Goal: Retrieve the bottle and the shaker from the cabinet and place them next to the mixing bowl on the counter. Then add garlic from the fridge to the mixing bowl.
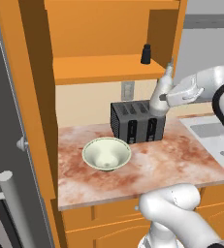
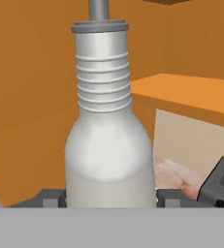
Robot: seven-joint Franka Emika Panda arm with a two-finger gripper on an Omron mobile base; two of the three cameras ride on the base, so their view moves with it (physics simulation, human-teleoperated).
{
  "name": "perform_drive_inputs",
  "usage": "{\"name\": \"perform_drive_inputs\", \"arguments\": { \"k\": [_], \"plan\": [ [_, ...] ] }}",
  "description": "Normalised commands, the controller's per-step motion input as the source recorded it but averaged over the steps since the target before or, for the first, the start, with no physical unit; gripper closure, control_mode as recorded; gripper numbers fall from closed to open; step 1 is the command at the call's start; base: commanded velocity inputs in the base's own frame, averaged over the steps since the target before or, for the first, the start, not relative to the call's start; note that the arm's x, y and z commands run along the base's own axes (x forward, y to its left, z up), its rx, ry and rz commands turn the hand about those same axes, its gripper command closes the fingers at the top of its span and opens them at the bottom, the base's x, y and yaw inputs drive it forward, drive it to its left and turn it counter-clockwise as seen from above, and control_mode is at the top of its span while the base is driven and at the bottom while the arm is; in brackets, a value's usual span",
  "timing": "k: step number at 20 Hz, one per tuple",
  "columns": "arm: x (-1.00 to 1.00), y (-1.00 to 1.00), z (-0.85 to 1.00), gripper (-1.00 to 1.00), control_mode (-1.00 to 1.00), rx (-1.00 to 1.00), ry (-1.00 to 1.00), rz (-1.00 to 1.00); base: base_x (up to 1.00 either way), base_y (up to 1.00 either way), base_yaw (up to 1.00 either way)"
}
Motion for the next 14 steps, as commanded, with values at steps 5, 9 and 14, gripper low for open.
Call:
{"name": "perform_drive_inputs", "arguments": {
  "k": [5,9,14],
  "plan": [
    [0.0,-0.28,-0.37,1.0,-1.0,0.0,0.0,0.39,0.0,0.0,0.0],
    [-0.01,-0.25,-0.61,1.0,-1.0,0.0,0.0,0.22,0.0,0.0,0.0],
    [-0.03,-0.18,-0.69,1.0,-1.0,0.0,0.0,0.14,0.0,0.0,0.0]
  ]
}}
